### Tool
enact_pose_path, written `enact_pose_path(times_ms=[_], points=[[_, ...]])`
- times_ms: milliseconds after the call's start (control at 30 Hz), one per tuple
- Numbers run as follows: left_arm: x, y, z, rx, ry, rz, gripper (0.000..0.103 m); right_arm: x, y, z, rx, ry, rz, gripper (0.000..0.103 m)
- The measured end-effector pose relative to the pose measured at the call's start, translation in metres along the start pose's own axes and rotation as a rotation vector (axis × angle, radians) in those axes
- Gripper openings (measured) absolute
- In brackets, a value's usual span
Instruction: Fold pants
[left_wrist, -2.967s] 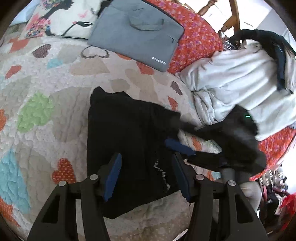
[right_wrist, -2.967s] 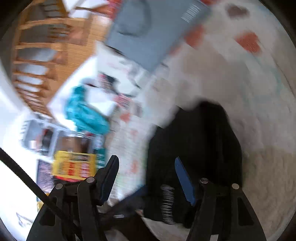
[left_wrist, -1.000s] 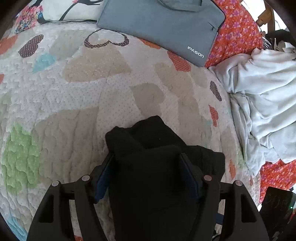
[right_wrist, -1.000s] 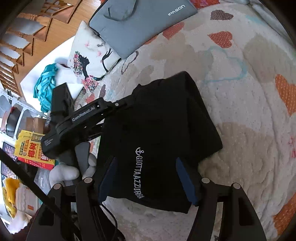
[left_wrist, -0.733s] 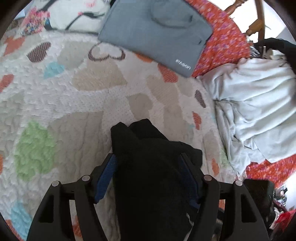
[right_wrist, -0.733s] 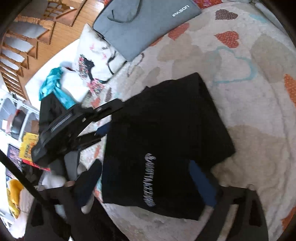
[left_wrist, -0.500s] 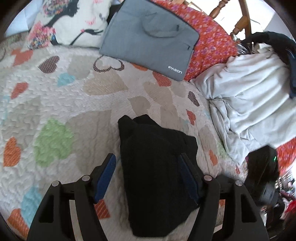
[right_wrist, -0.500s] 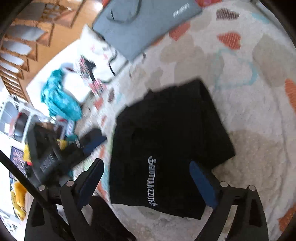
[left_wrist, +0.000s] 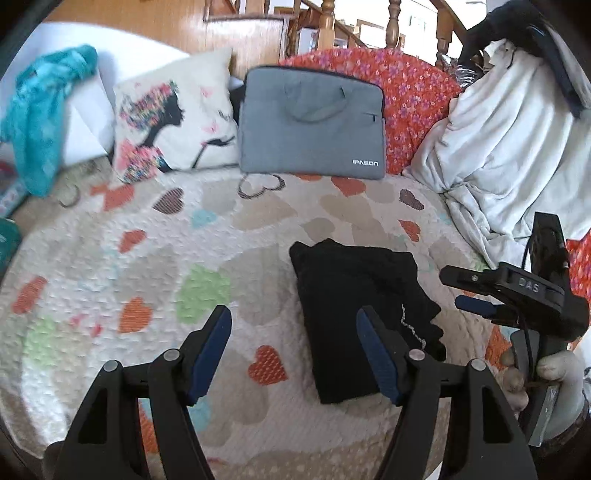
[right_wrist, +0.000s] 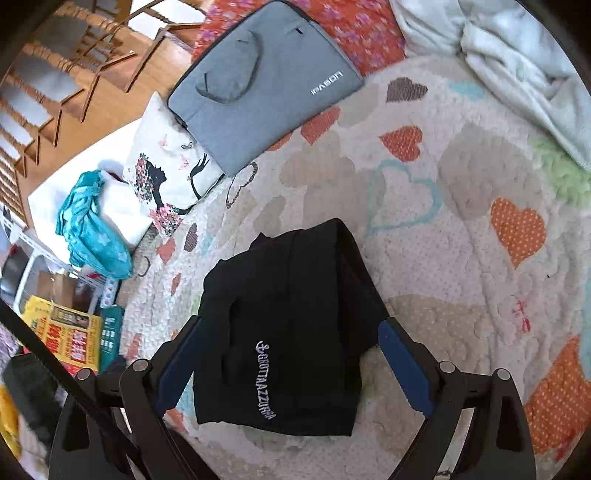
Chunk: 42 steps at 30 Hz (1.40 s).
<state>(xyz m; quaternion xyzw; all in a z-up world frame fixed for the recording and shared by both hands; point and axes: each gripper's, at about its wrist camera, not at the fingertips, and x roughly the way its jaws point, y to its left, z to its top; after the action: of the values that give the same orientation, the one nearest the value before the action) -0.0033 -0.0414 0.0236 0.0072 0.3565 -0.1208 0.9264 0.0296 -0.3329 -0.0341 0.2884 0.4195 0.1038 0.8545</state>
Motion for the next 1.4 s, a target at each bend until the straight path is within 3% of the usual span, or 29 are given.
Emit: enact_pose_path(times_ms=[133,433,533,700,867,1033,1267,1400], points=[[-0.029,-0.007,-0.006,0.043,-0.041,0.070,0.070,-0.007,0.010,-0.011,-0.036,-0.038,-0.041,0.097],[-0.075,0.002,-0.012,0.031,-0.107,0.114,0.074,-0.014,0.021,-0.032,-0.035,-0.026,-0.092,0.097],[-0.075,0.008,-0.007,0.022,-0.116,0.104,0.076,-0.030,0.036,-0.033,-0.079,-0.066,-0.072,0.097],[-0.050,0.014,0.001,0.042,-0.094,0.105,0.076,-0.027,0.038,-0.036,-0.181,-0.115,-0.198,0.097],[-0.018,0.022,0.005,0.027,-0.054,0.100,0.076,-0.007,0.024,-0.016,-0.107,-0.078,-0.161,0.097],[0.020,0.021,0.011,0.050,-0.004,0.088,0.076,-0.002,0.027,0.005,-0.116,-0.066,-0.163,0.097],[0.059,0.013,0.024,0.079,0.020,0.060,0.076,0.009,0.019,0.042,-0.130,-0.054,-0.247,0.097],[0.079,0.011,0.027,0.080,0.046,0.046,0.076,0.017,0.011,0.054,-0.115,-0.061,-0.253,0.097]])
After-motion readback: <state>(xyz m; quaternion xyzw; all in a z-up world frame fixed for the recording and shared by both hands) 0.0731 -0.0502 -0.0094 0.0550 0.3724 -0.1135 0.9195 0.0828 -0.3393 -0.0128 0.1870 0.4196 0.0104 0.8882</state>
